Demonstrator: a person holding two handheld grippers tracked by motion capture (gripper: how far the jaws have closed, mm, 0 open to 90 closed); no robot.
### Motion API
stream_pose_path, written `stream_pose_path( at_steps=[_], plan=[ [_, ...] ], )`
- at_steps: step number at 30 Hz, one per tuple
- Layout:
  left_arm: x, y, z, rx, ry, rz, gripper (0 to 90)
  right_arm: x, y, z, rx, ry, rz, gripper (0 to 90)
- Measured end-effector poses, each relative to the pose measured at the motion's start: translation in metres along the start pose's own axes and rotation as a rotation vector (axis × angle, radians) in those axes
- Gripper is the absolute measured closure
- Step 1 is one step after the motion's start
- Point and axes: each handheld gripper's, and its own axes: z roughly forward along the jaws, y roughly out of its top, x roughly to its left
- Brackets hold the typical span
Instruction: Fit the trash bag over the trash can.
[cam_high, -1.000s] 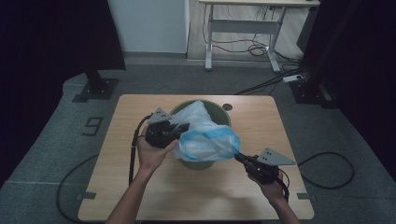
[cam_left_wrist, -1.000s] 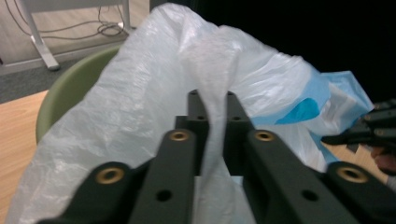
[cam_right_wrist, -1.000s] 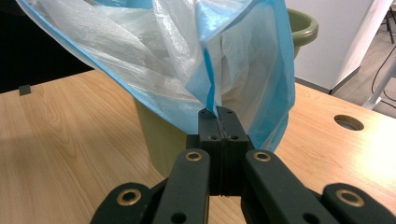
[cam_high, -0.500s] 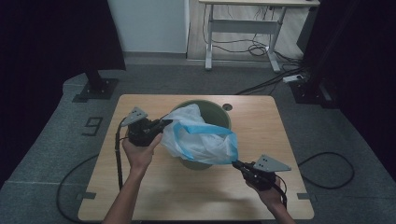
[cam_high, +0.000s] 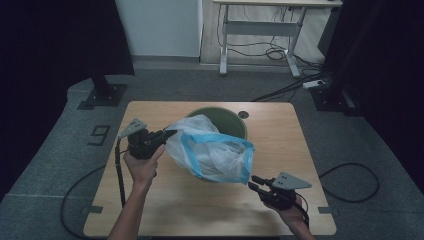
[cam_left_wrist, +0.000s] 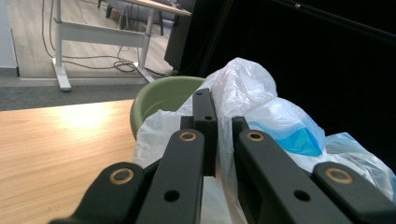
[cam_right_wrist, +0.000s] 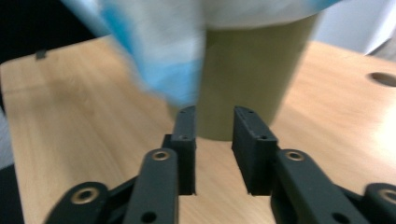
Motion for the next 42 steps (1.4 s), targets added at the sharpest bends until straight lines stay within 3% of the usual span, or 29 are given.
stream_pose_path(
  at_steps=[3, 6, 10, 15, 19, 23, 29, 32, 35, 38, 42],
  plan=[
    [-0.003, 0.000, 0.000, 0.001, -0.010, 0.004, 89.6, -0.012, 0.012, -0.019, -0.065, -0.058, 0.022, 62.5],
    [-0.007, 0.001, 0.001, 0.004, -0.015, 0.013, 89.6, -0.025, 0.035, -0.035, -0.112, -0.115, 0.012, 61.0],
    [-0.010, 0.003, 0.003, 0.008, -0.018, 0.020, 89.6, -0.040, 0.060, -0.037, -0.127, -0.128, -0.007, 59.5],
    [-0.012, 0.003, 0.006, 0.020, -0.022, 0.025, 89.6, -0.059, 0.079, -0.015, -0.137, -0.098, 0.001, 59.1],
    [-0.012, 0.002, 0.008, 0.023, -0.025, 0.022, 89.6, -0.062, 0.086, 0.006, -0.125, -0.040, -0.001, 58.0],
    [-0.013, 0.002, 0.010, 0.028, -0.030, 0.022, 89.5, -0.054, 0.083, 0.018, -0.085, 0.002, -0.012, 54.8],
    [-0.014, 0.002, 0.009, 0.031, -0.040, 0.016, 89.6, -0.055, 0.068, 0.031, -0.065, 0.051, 0.032, 50.7],
    [-0.013, 0.003, 0.008, 0.031, -0.040, 0.014, 89.5, -0.057, 0.066, 0.037, -0.065, 0.065, 0.023, 57.7],
    [-0.012, 0.005, 0.007, 0.031, -0.042, 0.015, 89.6, -0.057, 0.066, 0.041, -0.057, 0.076, -0.008, 71.2],
    [-0.012, 0.005, 0.007, 0.033, -0.046, 0.016, 89.6, -0.057, 0.068, 0.038, -0.061, 0.057, -0.034, 84.4],
    [-0.012, 0.007, 0.007, 0.047, -0.052, 0.020, 89.5, -0.064, 0.073, 0.030, -0.084, 0.036, -0.015, 88.5]
  ],
)
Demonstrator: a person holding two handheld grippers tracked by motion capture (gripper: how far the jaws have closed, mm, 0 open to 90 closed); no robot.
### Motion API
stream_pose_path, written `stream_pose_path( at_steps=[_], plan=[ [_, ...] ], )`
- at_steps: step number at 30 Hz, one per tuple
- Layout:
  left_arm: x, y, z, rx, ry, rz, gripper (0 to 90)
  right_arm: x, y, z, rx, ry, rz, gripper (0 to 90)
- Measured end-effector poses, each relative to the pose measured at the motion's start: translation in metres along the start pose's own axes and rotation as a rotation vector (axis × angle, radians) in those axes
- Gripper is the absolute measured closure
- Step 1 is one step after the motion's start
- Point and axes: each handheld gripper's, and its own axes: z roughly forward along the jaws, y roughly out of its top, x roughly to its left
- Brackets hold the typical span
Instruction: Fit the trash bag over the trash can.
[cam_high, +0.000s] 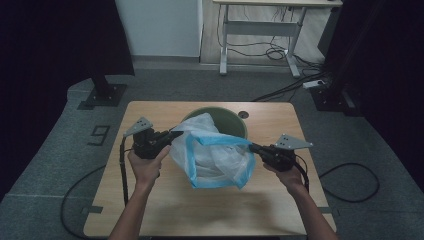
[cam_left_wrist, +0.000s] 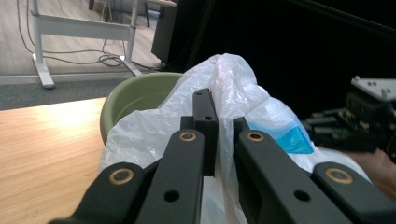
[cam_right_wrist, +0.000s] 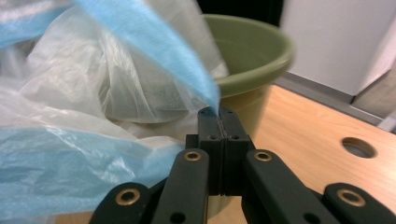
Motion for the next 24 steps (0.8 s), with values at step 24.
stream_pose_path(
  at_steps=[24],
  plan=[
    [0.034, 0.019, 0.035, 0.070, 0.009, -0.048, 89.5, -0.041, 0.051, 0.025, 0.013, -0.169, 0.032, 88.5]
  ],
)
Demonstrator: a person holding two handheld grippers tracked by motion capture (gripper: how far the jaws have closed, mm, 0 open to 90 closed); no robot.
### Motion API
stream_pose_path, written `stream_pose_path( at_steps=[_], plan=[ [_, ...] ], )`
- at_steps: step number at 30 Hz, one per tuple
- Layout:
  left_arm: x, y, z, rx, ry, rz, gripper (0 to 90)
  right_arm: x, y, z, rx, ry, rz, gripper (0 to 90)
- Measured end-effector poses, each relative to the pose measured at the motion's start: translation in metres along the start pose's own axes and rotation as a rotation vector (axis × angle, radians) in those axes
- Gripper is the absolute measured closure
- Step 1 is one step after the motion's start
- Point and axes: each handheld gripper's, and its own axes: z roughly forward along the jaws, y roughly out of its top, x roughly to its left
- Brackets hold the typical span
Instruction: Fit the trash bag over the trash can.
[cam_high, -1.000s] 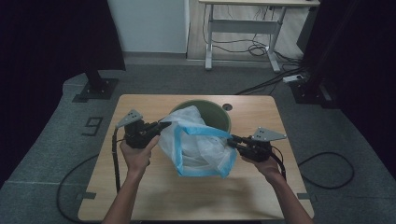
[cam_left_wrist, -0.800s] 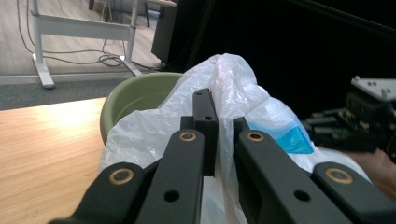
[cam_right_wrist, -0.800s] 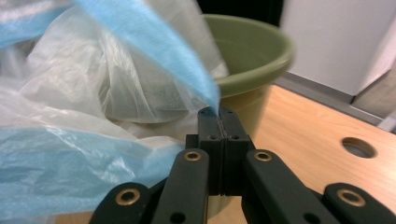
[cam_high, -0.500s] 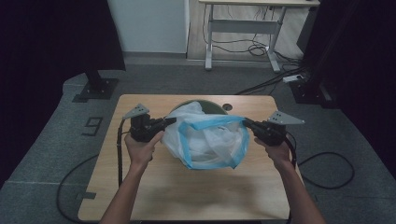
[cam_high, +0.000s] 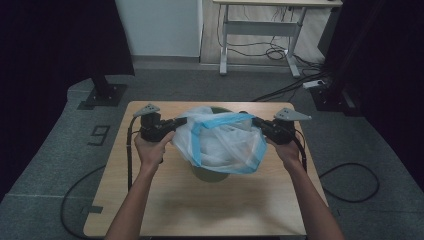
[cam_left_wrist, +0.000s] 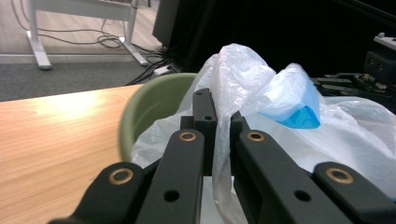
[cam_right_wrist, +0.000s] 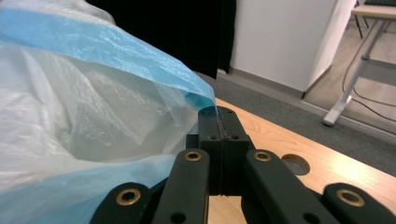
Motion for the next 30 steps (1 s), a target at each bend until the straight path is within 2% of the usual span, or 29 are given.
stream_pose_path(
  at_steps=[3, 8, 16, 20, 25, 30],
  plan=[
    [0.008, 0.001, -0.001, -0.001, 0.019, -0.010, 89.4, -0.001, 0.002, 0.016, 0.041, -0.020, -0.028, 88.5],
    [0.020, 0.000, 0.001, 0.000, 0.026, -0.044, 89.4, -0.006, 0.007, 0.033, 0.037, -0.014, -0.007, 88.5],
    [0.023, -0.002, 0.007, 0.009, 0.032, -0.043, 89.4, -0.011, 0.003, 0.042, 0.021, -0.007, 0.038, 88.6],
    [0.026, 0.000, 0.008, 0.011, 0.043, -0.045, 89.4, -0.012, 0.003, 0.046, 0.010, -0.005, 0.046, 88.6],
    [0.035, 0.000, 0.009, 0.015, 0.061, -0.063, 89.4, -0.013, 0.004, 0.056, 0.014, -0.010, 0.055, 88.5],
    [0.047, -0.004, 0.013, 0.029, 0.079, -0.092, 89.4, -0.011, 0.007, 0.072, 0.034, -0.009, 0.060, 88.5]
  ],
)
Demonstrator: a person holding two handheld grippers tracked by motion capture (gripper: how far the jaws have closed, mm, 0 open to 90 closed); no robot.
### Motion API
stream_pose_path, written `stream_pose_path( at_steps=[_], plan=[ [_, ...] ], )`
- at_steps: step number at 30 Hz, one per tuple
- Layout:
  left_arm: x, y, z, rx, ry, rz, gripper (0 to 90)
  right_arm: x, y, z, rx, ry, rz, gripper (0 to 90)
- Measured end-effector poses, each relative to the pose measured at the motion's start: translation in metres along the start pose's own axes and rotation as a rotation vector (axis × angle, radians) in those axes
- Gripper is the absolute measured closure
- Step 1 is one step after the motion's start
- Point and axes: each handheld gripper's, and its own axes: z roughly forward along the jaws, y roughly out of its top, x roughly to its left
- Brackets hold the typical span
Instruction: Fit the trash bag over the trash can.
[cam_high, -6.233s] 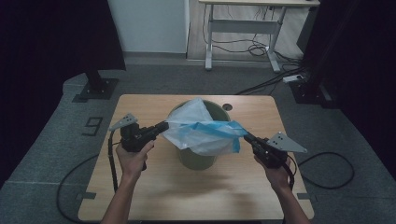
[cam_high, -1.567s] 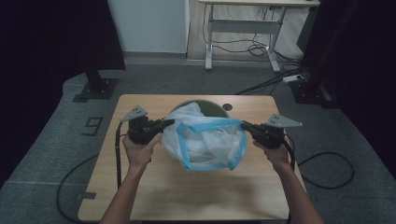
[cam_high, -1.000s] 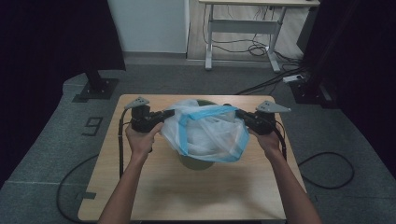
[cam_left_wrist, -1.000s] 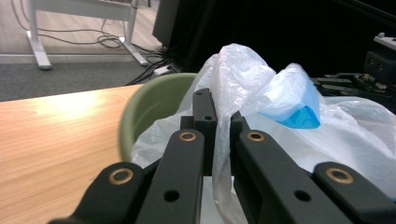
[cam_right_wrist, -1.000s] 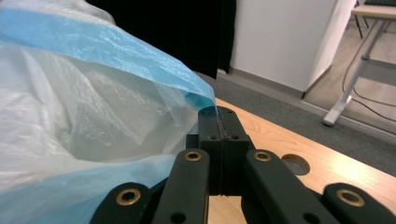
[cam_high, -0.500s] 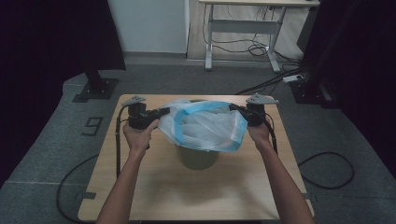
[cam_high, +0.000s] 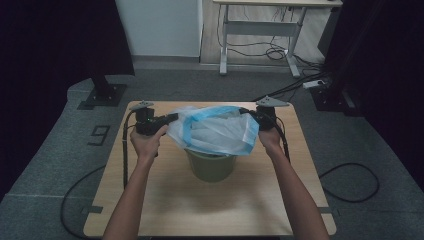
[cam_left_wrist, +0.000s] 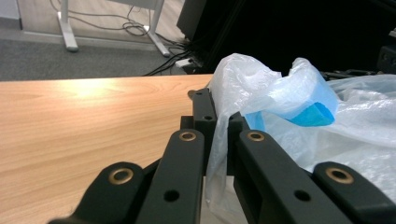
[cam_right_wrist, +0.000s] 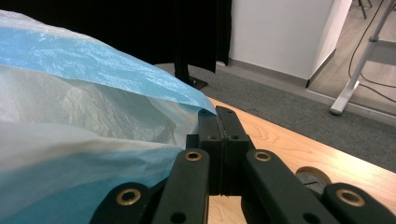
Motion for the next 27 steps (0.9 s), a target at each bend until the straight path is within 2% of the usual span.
stream_pose_path(
  at_steps=[5, 9, 15, 17, 25, 27],
  plan=[
    [0.011, -0.006, 0.003, 0.019, 0.010, -0.030, 89.4, -0.001, -0.005, 0.014, 0.039, 0.003, 0.017, 88.6],
    [0.017, -0.013, 0.007, 0.037, 0.015, -0.046, 89.4, -0.005, -0.009, 0.018, 0.030, 0.029, 0.072, 88.7],
    [0.019, -0.016, 0.012, 0.050, 0.013, -0.052, 89.5, -0.009, -0.010, 0.022, 0.064, -0.002, 0.052, 88.7],
    [0.019, -0.016, 0.014, 0.057, 0.015, -0.051, 89.5, -0.011, -0.012, 0.026, 0.070, 0.002, 0.064, 88.7],
    [0.020, -0.021, 0.015, 0.076, 0.000, -0.054, 89.5, -0.016, -0.029, 0.035, 0.102, 0.062, 0.134, 88.9],
    [0.020, -0.021, 0.015, 0.082, -0.003, -0.058, 89.5, -0.016, -0.030, 0.035, 0.115, 0.079, 0.134, 88.9]
  ],
)
